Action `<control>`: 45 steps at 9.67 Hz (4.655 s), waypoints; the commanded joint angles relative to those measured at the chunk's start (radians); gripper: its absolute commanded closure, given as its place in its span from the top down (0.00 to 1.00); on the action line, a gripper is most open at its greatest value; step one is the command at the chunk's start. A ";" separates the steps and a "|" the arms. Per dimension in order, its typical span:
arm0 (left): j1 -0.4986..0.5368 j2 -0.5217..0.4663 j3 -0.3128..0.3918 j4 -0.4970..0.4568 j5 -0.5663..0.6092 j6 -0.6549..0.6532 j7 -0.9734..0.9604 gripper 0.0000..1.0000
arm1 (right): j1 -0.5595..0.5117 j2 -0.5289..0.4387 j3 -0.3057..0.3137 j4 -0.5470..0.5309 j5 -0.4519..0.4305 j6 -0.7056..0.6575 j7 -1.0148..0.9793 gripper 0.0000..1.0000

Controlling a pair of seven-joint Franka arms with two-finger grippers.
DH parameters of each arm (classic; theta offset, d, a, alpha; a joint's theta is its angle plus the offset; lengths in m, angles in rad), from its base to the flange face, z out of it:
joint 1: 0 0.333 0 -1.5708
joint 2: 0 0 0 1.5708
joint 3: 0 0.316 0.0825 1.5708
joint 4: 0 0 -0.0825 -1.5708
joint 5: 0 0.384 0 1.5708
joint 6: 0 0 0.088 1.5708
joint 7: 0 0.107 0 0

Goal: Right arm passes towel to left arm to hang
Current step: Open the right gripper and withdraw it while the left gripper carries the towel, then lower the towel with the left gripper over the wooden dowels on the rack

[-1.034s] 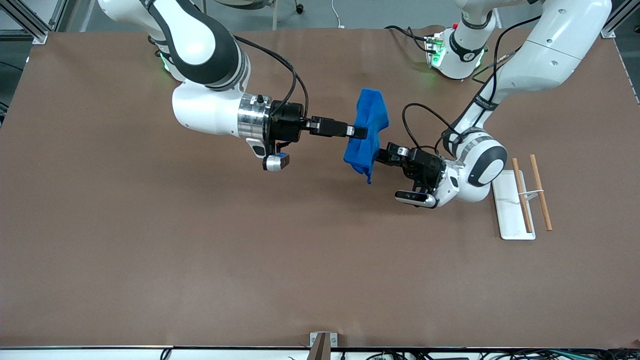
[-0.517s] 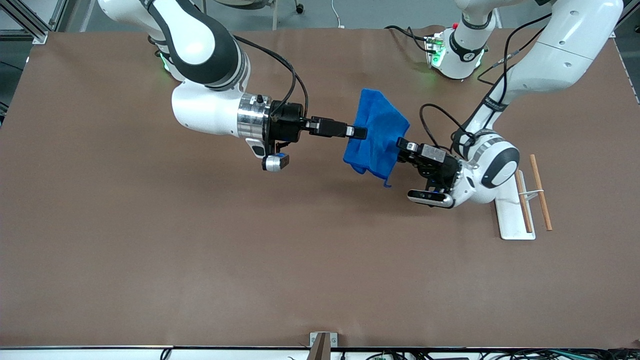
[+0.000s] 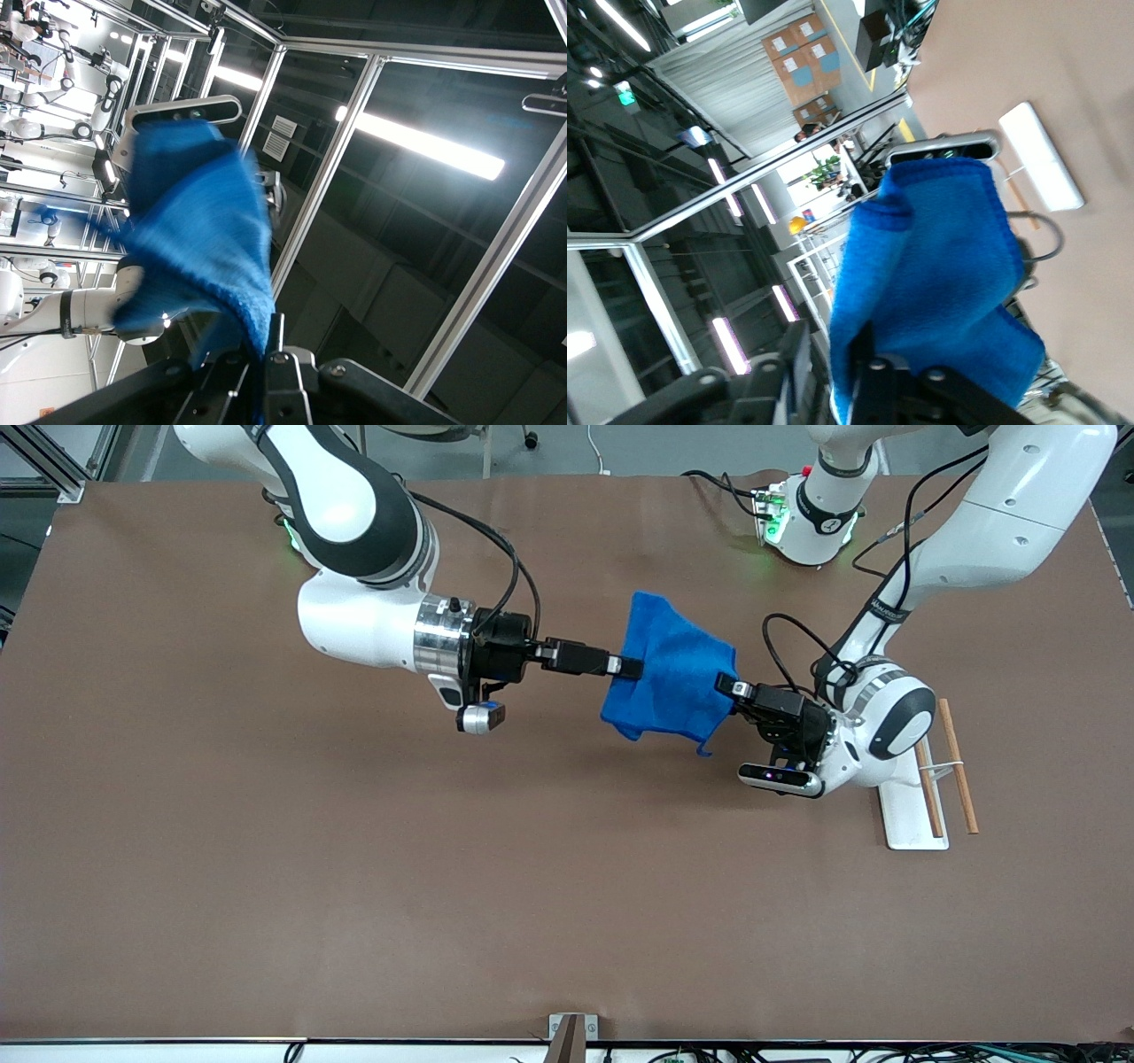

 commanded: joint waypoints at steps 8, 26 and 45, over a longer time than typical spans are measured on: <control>0.263 -0.167 0.007 0.302 0.660 0.124 -0.611 0.00 | -0.456 -0.124 -0.003 -0.116 -1.348 -0.434 0.299 1.00; 0.285 -0.187 0.001 0.389 1.792 0.321 -1.050 0.00 | -0.618 -0.401 -0.193 0.074 -1.772 -0.852 0.026 1.00; 0.548 0.000 0.006 0.396 1.847 0.500 -0.751 0.01 | -0.622 -0.314 -0.198 0.183 -1.754 -0.891 0.023 1.00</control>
